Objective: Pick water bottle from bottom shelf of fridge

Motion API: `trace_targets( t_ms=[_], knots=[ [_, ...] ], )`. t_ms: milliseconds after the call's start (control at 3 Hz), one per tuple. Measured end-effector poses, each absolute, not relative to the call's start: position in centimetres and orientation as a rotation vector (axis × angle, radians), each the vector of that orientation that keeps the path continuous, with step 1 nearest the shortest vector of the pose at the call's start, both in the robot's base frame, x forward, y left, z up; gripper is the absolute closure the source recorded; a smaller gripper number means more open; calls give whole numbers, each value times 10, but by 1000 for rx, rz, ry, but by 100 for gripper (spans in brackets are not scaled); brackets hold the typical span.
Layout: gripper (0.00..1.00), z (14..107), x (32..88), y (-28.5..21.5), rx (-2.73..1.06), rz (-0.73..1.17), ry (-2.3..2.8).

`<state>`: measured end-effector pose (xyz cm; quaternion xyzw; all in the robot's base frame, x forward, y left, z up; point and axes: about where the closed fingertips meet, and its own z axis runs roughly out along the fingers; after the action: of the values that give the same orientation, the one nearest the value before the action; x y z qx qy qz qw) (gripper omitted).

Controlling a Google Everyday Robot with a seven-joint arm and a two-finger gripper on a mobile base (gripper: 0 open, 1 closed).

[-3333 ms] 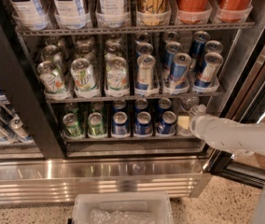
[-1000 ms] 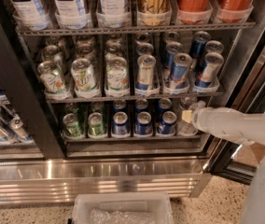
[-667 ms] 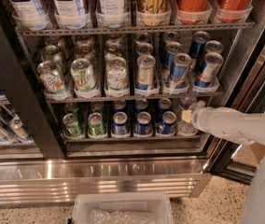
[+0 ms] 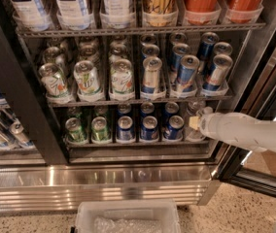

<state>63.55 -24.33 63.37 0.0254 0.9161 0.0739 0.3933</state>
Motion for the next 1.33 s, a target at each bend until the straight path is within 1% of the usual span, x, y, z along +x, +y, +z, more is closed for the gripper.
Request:
trace_targets(
  t_ms=[1333],
  knots=[
    [100, 651, 628, -233, 24, 229, 2311]
  ],
)
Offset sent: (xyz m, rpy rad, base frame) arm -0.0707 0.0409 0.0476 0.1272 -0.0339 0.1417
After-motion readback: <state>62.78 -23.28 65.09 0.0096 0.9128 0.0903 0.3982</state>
